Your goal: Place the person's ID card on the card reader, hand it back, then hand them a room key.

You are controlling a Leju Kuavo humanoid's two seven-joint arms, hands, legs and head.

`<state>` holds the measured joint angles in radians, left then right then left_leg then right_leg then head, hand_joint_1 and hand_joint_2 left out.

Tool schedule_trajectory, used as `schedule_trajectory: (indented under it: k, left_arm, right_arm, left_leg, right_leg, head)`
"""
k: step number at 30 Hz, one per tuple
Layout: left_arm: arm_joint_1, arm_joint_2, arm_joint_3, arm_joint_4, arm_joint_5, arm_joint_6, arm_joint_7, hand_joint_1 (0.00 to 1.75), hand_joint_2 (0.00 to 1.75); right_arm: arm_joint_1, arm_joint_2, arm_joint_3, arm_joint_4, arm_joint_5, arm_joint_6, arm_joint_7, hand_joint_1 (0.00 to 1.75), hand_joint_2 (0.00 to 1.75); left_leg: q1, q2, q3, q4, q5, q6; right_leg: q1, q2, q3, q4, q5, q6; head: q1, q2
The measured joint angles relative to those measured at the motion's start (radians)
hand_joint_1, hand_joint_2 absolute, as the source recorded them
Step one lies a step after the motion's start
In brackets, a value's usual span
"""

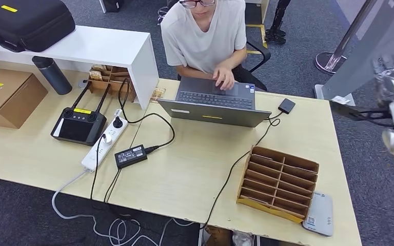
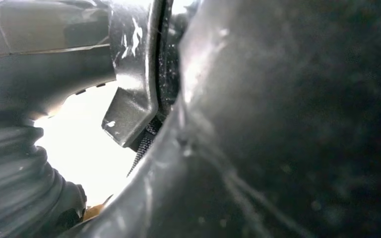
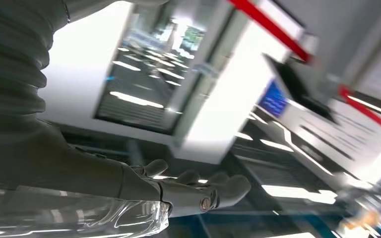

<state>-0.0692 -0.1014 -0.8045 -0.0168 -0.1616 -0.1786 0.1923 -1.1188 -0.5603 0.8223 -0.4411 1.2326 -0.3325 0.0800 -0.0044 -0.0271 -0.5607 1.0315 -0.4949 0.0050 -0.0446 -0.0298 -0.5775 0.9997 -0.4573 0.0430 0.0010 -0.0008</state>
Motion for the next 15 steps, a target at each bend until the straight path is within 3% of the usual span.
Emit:
schedule_trajectory:
  k: [7,11,15]
  left_arm:
    - [0.013,-0.007,0.000,0.000,0.000,0.055,-0.026,0.00,1.75]
    - [0.014,-0.007,-0.010,0.000,0.005,0.058,-0.028,0.00,1.75]
    - [0.013,-0.007,-0.027,0.000,0.024,0.060,-0.028,0.00,1.75]
  right_arm:
    - [0.144,-0.400,-0.027,-0.085,-0.076,0.130,0.062,0.00,1.75]
    - [0.352,-0.622,-0.077,-0.181,-0.192,0.174,0.118,0.00,1.75]
    - [0.634,-0.782,-0.148,-0.244,-0.362,0.168,0.203,0.00,1.75]
  left_leg:
    - [-0.004,-0.001,-0.001,0.000,-0.006,0.008]
    - [-0.004,-0.002,-0.001,0.000,-0.009,0.010]
    - [-0.004,0.002,0.002,-0.001,-0.012,0.010]
  right_leg:
    - [-0.004,-0.002,0.001,-0.002,-0.004,0.007]
    - [-0.004,-0.003,0.002,-0.002,-0.007,0.010]
    - [-0.004,0.002,0.003,-0.002,-0.009,0.009]
  head:
    - [0.000,0.000]
    - [0.000,0.000]
    - [-0.001,0.000]
